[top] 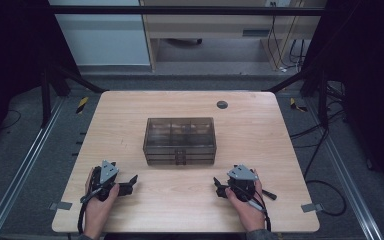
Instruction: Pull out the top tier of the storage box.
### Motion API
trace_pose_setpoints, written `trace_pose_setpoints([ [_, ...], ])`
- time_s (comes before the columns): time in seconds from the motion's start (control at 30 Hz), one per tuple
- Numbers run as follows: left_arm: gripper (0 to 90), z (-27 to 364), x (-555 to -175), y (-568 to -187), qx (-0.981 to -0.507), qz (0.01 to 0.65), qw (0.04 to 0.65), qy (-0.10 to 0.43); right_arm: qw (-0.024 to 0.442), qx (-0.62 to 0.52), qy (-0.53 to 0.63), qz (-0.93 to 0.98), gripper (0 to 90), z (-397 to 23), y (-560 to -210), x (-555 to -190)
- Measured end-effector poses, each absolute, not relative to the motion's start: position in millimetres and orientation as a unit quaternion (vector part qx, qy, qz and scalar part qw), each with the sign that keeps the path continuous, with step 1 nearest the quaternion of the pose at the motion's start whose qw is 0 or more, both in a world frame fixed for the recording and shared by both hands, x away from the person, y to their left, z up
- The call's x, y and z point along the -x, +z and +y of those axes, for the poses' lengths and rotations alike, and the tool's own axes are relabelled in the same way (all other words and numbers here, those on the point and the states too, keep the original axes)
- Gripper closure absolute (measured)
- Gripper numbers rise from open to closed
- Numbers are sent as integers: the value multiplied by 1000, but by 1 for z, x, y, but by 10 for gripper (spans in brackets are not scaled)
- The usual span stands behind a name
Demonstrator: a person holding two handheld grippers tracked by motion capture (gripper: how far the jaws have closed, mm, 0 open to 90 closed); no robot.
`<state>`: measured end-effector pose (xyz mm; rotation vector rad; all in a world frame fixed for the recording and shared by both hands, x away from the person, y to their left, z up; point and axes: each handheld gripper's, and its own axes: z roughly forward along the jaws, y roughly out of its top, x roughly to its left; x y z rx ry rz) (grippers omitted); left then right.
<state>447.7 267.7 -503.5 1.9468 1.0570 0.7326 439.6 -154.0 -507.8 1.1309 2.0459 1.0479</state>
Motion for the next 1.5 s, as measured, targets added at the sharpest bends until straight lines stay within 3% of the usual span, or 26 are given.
trace_pose_setpoints([
  [0.37, 44, 257, -442, -502, -786, 383, 360, 326, 279, -428, 388, 767, 123, -155, -508, -440],
  [0.67, 54, 211, -429, -475, -826, 281, 296, 390, 271, -438, 390, 763, 122, -157, -508, -441],
  [0.8, 123, 189, -431, -467, -837, 244, 277, 403, 270, -443, 384, 764, 125, -158, -508, -440],
  [1.37, 186, 126, -437, -435, -842, 136, 230, 470, 268, -434, 399, 762, 111, -161, -508, -438],
  [1.5, 249, 117, -438, -433, -836, 128, 234, 479, 270, -434, 400, 761, 92, -161, -508, -438],
])
